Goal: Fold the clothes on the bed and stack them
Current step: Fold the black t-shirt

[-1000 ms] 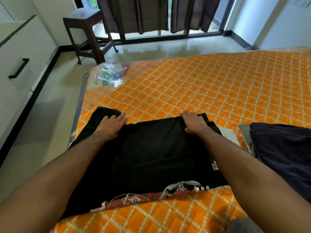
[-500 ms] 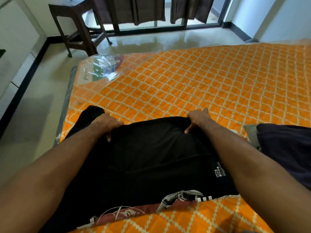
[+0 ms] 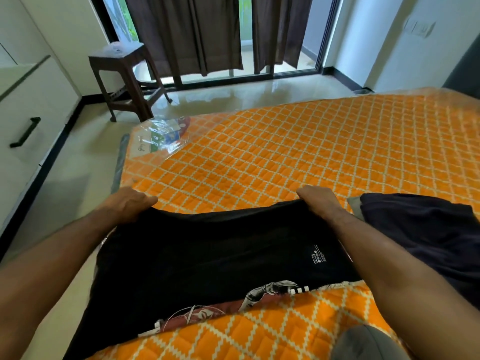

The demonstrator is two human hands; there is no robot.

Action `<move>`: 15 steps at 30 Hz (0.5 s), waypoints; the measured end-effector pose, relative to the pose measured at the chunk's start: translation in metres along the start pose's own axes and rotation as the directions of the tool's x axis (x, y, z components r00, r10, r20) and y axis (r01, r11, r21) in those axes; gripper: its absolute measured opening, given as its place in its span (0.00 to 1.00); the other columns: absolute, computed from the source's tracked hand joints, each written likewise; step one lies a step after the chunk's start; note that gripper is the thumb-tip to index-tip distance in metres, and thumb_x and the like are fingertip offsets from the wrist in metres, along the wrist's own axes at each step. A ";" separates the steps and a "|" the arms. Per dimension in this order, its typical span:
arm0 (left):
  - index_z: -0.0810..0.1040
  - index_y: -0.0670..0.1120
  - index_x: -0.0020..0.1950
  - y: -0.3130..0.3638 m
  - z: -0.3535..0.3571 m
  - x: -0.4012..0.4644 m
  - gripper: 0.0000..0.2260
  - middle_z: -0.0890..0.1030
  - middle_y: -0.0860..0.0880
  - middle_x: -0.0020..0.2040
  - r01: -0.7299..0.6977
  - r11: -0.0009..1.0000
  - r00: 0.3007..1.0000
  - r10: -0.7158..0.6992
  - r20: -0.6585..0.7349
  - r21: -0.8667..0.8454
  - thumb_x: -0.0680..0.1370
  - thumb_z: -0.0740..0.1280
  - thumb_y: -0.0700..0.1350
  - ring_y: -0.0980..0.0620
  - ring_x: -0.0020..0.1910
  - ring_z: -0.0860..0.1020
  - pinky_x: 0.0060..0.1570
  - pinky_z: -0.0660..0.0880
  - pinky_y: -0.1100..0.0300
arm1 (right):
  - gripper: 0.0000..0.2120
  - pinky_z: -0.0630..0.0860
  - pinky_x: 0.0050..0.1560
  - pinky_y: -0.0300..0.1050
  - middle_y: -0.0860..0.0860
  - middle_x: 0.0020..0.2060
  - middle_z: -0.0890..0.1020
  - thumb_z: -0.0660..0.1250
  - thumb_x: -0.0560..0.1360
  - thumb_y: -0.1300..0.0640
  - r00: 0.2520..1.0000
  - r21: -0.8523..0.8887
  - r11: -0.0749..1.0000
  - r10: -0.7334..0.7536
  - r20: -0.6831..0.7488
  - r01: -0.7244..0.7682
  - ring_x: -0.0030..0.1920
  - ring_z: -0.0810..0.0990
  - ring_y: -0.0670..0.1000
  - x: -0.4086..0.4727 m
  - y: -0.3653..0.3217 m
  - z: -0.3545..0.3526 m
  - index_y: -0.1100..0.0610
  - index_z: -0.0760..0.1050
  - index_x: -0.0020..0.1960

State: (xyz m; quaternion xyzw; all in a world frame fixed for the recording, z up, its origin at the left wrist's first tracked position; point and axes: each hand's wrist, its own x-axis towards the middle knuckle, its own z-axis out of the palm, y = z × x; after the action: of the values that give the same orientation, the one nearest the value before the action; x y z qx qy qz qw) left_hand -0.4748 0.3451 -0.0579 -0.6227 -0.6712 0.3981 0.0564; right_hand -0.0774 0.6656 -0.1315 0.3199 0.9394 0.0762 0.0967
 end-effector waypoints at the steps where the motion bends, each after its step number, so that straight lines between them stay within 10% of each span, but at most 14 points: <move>1: 0.65 0.53 0.70 0.003 -0.005 -0.009 0.17 0.80 0.50 0.57 0.021 0.999 1.000 -0.022 -0.007 -0.045 0.81 0.58 0.49 0.48 0.58 0.80 0.52 0.72 0.56 | 0.08 0.69 0.41 0.47 0.50 0.47 0.77 0.64 0.77 0.60 1.000 0.030 1.000 -0.005 0.003 0.005 0.51 0.80 0.56 -0.007 0.002 -0.002 0.48 0.67 0.48; 15: 0.60 0.51 0.76 0.106 0.035 -0.089 0.29 0.73 0.50 0.63 0.247 0.925 0.966 -0.212 0.147 -0.288 0.77 0.67 0.46 0.49 0.57 0.80 0.50 0.77 0.53 | 0.31 0.68 0.67 0.57 0.55 0.73 0.65 0.64 0.78 0.60 0.964 -0.022 0.997 0.083 0.252 -0.080 0.71 0.67 0.59 -0.105 -0.017 0.015 0.52 0.58 0.78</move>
State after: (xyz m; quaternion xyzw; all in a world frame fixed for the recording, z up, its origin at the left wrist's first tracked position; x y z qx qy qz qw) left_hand -0.3917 0.2408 -0.1076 -0.5174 -0.7948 0.3154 -0.0319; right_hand -0.0028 0.5889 -0.1361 0.3646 0.9051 0.0439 0.2144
